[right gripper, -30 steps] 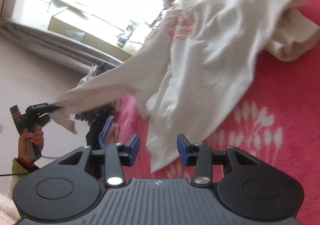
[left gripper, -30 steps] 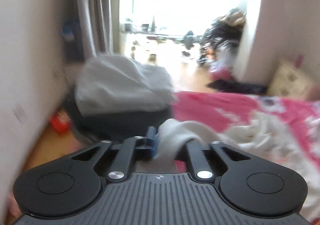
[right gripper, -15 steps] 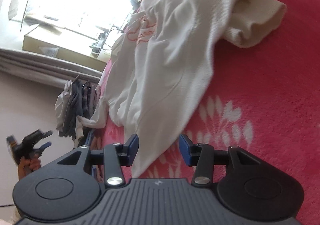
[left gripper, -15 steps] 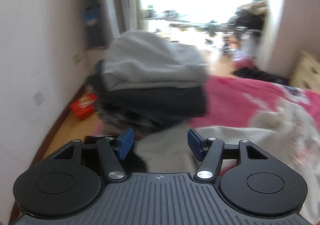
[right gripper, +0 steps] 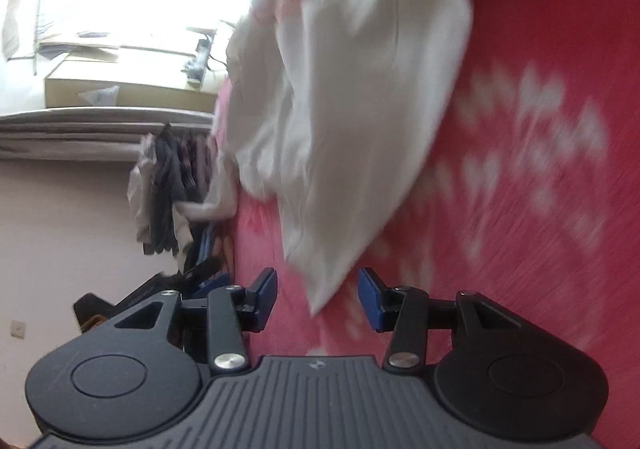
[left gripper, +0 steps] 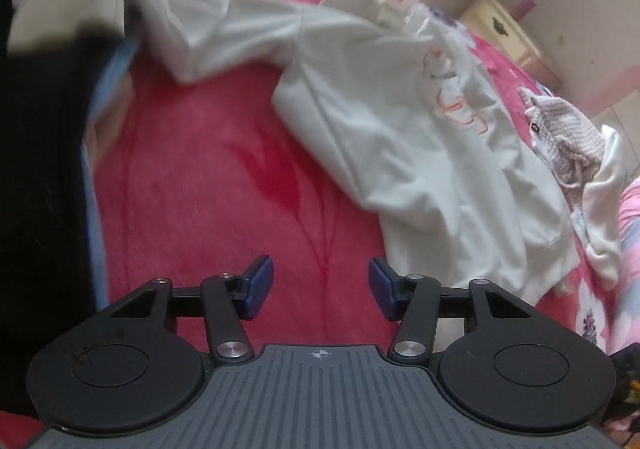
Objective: Fold clothes
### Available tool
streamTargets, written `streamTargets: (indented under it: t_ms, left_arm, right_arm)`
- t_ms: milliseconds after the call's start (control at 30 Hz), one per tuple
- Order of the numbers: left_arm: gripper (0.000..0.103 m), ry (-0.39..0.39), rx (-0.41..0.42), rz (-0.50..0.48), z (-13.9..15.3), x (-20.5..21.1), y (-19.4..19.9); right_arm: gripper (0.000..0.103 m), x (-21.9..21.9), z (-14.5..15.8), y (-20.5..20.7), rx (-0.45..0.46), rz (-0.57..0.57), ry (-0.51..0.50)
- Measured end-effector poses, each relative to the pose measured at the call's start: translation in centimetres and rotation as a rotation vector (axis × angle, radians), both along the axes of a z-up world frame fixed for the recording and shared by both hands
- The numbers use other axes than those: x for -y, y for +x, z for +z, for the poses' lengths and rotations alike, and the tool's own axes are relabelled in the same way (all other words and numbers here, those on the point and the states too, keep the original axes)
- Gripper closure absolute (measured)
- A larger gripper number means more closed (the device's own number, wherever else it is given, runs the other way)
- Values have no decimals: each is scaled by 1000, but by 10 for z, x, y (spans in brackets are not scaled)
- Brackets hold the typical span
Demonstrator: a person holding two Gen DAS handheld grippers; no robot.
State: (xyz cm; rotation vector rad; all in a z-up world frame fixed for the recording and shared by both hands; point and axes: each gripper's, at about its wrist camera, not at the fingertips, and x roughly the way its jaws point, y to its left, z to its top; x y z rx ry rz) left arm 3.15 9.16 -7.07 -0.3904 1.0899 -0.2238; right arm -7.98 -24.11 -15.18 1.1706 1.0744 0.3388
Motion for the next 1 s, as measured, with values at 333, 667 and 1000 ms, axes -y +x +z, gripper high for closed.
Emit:
streamTargets:
  t_ms: [333,667,1000]
  left_arm:
    - [53,-86,55,91,-11,-25,6]
    - [54,-113,97,193,-9,-47,61]
    - [53,-91,46,162,-24,-28,141]
  right_arm:
    - [95,-70,-33,25,-25,-36,9]
    - [97,-56,39,-4,149,150,-75]
    - [97,-24,84,-23,214,233,-104]
